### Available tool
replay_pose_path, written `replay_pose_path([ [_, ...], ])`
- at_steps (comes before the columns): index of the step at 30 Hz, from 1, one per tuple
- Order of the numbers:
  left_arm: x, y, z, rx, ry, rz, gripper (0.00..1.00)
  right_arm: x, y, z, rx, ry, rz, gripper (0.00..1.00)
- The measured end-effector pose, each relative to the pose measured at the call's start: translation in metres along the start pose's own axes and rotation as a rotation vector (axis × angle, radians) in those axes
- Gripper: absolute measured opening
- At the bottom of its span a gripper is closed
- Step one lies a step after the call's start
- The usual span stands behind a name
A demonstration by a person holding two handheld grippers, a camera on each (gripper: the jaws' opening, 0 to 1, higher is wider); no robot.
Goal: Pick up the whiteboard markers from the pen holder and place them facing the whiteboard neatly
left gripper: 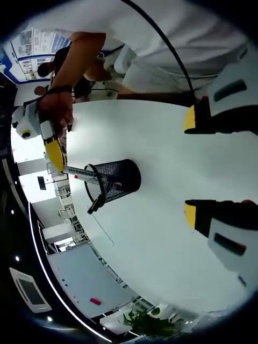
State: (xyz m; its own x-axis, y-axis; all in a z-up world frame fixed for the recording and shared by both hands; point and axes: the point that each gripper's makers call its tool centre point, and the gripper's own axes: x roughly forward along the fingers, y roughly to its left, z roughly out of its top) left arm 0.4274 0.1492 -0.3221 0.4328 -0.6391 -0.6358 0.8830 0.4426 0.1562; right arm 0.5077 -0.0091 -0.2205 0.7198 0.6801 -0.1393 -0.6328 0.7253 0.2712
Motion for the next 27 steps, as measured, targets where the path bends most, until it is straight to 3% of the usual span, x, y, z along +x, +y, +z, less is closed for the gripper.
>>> replay_pose_path([
  [27, 0.0, 0.001, 0.006, -0.008, -0.012, 0.004, 0.51, -0.024, 0.006, 0.023, -0.015, -0.087, -0.041, 0.08],
])
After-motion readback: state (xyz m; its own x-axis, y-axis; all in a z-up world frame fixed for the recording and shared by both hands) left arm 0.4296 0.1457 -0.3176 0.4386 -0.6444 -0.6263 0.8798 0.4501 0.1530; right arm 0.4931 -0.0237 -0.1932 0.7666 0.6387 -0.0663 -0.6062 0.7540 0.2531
